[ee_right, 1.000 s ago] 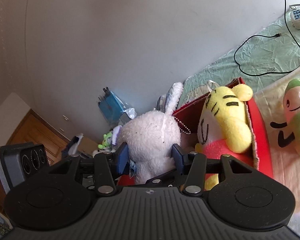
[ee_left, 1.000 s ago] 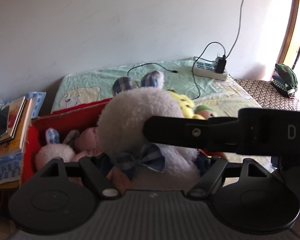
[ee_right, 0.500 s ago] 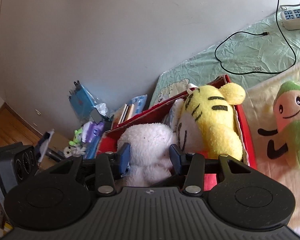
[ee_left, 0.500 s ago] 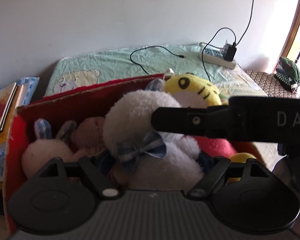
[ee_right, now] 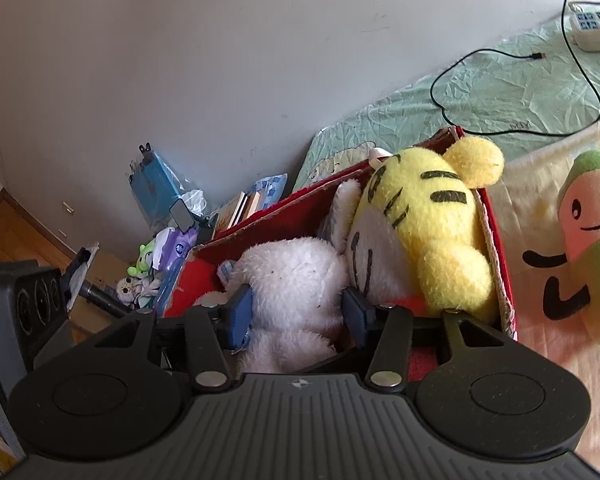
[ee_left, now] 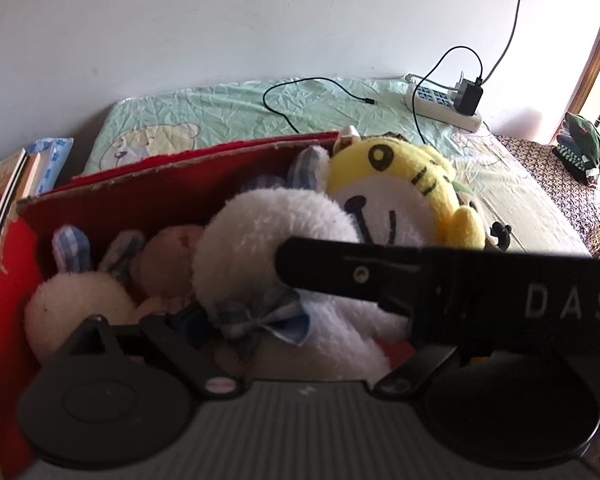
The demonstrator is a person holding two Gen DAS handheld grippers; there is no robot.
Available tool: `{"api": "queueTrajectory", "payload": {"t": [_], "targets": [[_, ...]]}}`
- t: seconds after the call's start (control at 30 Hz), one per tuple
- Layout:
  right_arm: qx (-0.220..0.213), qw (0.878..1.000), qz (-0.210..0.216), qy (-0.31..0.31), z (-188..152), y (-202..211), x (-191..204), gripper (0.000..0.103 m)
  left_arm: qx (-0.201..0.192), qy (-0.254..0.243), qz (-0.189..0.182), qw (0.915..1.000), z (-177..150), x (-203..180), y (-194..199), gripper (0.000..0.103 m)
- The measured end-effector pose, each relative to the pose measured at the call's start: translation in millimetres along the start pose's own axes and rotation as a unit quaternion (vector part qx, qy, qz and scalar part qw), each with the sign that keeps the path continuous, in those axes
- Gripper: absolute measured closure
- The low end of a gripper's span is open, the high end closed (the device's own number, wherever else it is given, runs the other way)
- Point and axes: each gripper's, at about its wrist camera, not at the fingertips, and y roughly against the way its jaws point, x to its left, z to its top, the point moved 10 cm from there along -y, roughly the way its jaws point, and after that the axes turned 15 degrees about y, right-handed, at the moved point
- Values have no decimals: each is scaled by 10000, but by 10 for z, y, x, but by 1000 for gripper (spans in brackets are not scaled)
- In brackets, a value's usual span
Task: Organize objects
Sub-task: 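Lower the white plush into the red box and open the right gripper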
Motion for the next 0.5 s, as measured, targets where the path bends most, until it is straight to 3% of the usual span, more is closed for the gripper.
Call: {"api": "queueTrajectory", "payload": {"t": [0.5], "targets": [[-47, 9998, -46, 174, -31, -11, 25, 50, 33, 41, 251, 9997, 11, 22, -6, 1]]}}
